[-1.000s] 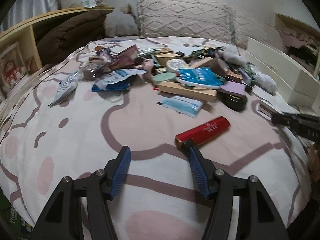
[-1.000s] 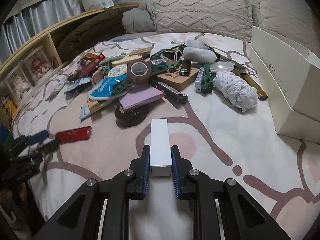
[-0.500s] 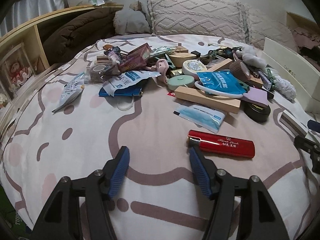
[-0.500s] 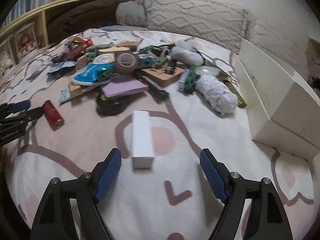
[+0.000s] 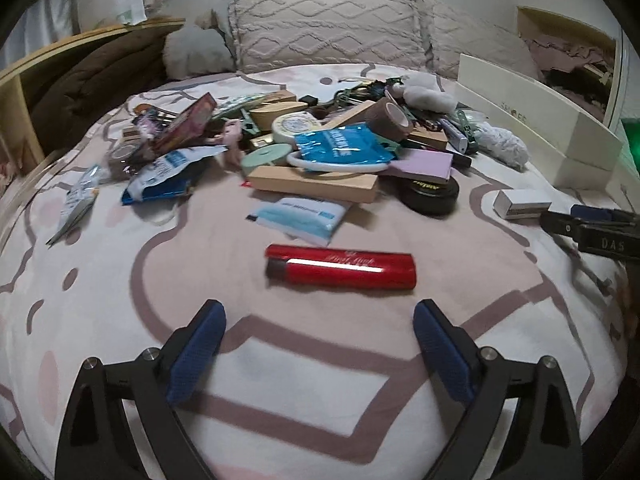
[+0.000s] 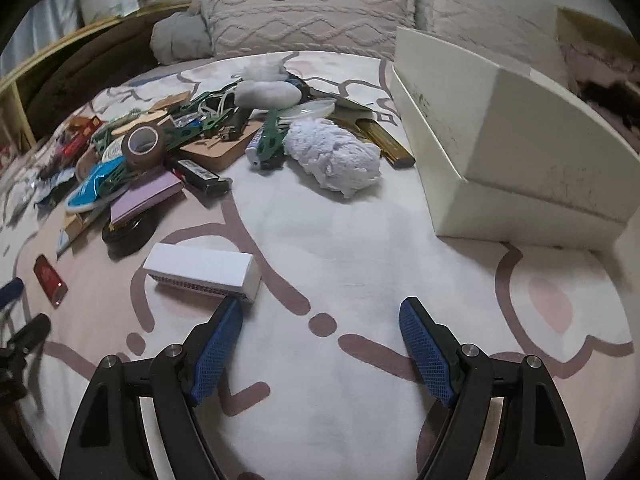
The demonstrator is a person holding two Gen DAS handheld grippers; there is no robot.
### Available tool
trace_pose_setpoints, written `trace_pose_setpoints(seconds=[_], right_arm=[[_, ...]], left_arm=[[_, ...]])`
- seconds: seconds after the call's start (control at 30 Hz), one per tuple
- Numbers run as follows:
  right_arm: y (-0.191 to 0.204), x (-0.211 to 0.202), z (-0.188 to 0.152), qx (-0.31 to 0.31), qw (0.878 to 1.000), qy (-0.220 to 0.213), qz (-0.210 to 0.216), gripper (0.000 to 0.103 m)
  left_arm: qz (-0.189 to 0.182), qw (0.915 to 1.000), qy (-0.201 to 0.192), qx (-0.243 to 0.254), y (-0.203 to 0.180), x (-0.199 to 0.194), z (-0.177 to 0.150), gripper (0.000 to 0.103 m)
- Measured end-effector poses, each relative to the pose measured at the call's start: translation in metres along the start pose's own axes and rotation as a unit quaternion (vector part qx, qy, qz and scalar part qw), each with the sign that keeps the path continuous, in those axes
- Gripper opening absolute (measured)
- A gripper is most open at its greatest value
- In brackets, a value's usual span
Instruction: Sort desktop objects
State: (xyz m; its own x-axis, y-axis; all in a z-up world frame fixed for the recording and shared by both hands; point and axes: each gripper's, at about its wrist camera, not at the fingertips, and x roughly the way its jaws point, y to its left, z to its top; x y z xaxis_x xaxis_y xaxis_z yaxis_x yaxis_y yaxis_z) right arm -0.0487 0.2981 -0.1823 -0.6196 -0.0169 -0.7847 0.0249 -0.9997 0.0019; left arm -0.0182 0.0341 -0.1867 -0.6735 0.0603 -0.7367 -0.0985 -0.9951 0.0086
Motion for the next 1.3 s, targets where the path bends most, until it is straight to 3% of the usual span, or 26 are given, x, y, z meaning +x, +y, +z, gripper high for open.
trace_pose_setpoints(seconds=[0.23, 0.5, 0.57, 0.6, 0.83, 1.1, 1.3], right_arm=[[0.001, 0.0, -0.002, -0.005, 1.0, 0.0, -0.006, 0.082], [0.002, 0.001, 0.0, 0.0, 1.0, 0.001, -0.01, 0.083], [0.004, 0.001, 0.0, 0.007, 1.0, 0.01, 0.003, 0.101], [0.006, 0.0, -0.001, 0.012, 1.0, 0.015, 0.021, 0.103], [0.037, -0.002, 0.002, 0.018, 0.999, 0.015, 0.049, 0.103], [0.056, 0.006, 0.011, 0.047, 0.998, 0.026, 0.034, 0.103], [0.058, 0.009, 0.014, 0.058, 0.998, 0.007, 0.022, 0.103]], left_arm=[[-0.009, 0.9993, 0.02, 0.028, -0.011, 0.015, 0.017, 0.096], [-0.023, 0.9993, 0.023, 0.016, -0.005, 0.021, 0.013, 0.099], [-0.015, 0.9995, 0.021, 0.019, -0.008, 0.021, 0.012, 0.099], [-0.014, 0.9995, 0.02, 0.02, -0.008, 0.021, 0.011, 0.099], [-0.015, 0.9997, 0.017, 0.014, -0.008, 0.019, 0.007, 0.1], [-0.018, 0.9997, 0.01, 0.009, -0.004, 0.02, 0.007, 0.101], [-0.011, 0.9999, 0.005, 0.009, -0.006, 0.02, 0.007, 0.101]])
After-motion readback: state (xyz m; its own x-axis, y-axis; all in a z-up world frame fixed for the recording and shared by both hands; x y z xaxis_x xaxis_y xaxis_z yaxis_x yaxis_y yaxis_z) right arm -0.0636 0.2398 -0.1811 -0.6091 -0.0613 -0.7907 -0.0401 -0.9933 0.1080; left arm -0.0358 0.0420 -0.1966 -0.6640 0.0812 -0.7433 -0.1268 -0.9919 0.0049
